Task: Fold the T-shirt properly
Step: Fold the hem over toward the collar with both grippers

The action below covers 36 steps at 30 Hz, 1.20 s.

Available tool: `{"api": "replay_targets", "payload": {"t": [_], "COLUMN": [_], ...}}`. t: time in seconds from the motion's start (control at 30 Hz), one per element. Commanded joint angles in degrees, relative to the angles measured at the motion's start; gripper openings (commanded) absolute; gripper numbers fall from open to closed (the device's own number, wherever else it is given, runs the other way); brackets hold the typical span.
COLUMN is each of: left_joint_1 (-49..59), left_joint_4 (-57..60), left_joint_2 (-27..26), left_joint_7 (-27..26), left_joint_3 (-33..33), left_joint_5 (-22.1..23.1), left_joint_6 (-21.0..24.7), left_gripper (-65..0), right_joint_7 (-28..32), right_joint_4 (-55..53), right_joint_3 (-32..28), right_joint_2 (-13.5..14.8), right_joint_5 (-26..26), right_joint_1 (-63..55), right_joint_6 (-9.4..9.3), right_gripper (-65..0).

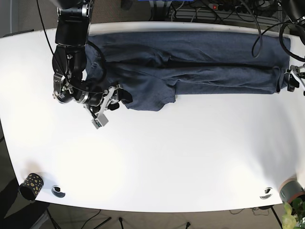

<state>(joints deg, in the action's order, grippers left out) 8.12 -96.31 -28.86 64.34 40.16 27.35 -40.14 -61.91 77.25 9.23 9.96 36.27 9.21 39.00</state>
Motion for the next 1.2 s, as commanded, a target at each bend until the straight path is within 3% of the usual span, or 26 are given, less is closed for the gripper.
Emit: {"api": "replay_targets", "payload": {"t": [0.0, 0.13, 0.2, 0.27, 0.47, 0.67, 1.03, 1.17], "left_joint_1": [-0.60, -0.43, 0.10, 0.80, 4.85, 5.20, 3.70, 3.79], "left_joint_4": [1.76, 6.07, 8.09, 8.53, 9.24, 13.54, 18.38, 18.20], "left_joint_2": [-2.92, -4.50, -4.59, -4.59, -4.24, -3.62, -3.80, -4.59], "left_joint_7": [-1.26, -4.07, -4.16, -4.25, -12.60, -17.08, -19.54, -19.46], "left_joint_3": [-0.29, -0.65, -1.70, -3.20, -11.20, -15.41, -15.41, -15.41], "left_joint_5": [0.47, 0.38, 0.38, 0.38, 0.03, -5.68, -8.50, -8.50], "left_joint_6": [0.14, 0.14, 0.14, 0.14, 0.14, 0.14, 0.14, 0.14], "left_gripper": [-27.8, -27.8, -27.8, -27.8, -27.8, -27.8, -27.8, -27.9], "right_joint_7": [0.77, 1.12, 1.38, 2.44, 6.04, 6.48, 6.39, 6.31], "right_joint_4": [-0.64, -1.25, -1.43, -1.34, -1.25, -0.81, 11.76, 15.36], "right_joint_3": [-1.72, -7.08, -7.34, -7.34, -7.43, -7.43, -6.82, -3.12], "right_joint_2": [0.55, 0.29, -1.38, -2.26, -2.62, -2.35, -0.33, -0.24], "right_joint_5": [0.87, 1.31, 1.05, 1.05, 1.49, 1.49, 1.66, 5.62], "right_joint_1": [1.47, 1.47, 1.47, 1.47, 2.08, 2.61, -6.27, -10.58], "right_joint_6": [-0.19, -5.20, -7.66, -8.63, -9.16, -8.81, -8.72, -8.72], "right_gripper": [-27.7, -27.9, -28.1, -29.0, -45.2, -65.0, -65.0, -65.0]}}
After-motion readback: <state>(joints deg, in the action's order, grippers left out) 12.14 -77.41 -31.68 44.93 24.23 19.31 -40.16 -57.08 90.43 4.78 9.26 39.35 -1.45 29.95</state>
